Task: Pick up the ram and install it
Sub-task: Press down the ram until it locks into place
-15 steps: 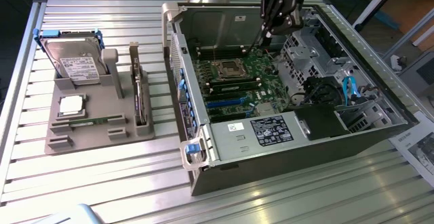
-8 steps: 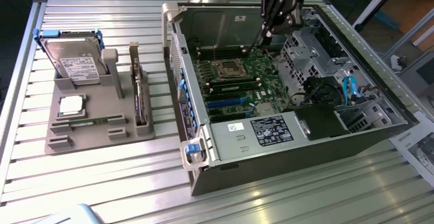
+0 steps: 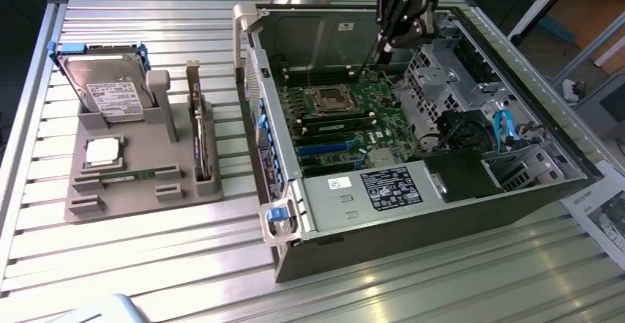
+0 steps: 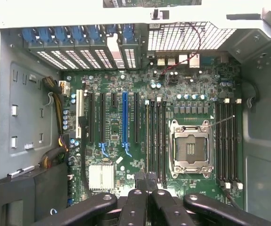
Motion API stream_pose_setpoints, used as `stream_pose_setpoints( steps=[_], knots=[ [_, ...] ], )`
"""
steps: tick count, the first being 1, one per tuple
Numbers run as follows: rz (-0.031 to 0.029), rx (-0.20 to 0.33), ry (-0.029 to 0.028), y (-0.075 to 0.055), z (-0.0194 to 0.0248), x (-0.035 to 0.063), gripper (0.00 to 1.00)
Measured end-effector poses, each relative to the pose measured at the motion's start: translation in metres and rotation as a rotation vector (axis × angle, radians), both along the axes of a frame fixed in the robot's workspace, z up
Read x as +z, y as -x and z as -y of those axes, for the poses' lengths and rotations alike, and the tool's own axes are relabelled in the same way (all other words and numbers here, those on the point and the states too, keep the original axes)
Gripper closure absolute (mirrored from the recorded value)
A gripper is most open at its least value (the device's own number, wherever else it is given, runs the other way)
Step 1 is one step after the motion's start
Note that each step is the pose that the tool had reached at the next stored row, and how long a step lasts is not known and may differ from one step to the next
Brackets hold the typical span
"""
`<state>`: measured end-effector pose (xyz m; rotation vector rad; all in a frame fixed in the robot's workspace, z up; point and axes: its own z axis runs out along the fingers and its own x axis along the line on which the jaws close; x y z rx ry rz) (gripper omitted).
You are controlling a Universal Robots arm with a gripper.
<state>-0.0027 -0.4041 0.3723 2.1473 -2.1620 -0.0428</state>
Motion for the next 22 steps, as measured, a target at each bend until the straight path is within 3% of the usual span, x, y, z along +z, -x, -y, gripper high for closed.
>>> stream_pose_setpoints(
  steps=[4,6,14,17,19,22],
  knots=[
    [0.0001,0.000,0.0000,0.0001,0.0000,0.0010,0.90],
    [0.0057,0.000,-0.0002,0.0019,0.0000,0.0011,0.90],
    [0.0169,0.002,0.0000,0.0072,0.0000,0.0012,0.90],
    [0.0171,0.000,0.0001,0.0073,0.0000,0.0012,0.90],
    [0.0169,-0.016,0.0004,0.0074,0.0000,0.0013,0.90],
    [0.0170,-0.093,0.0009,0.0073,0.0000,0.0013,0.90]
  ],
)
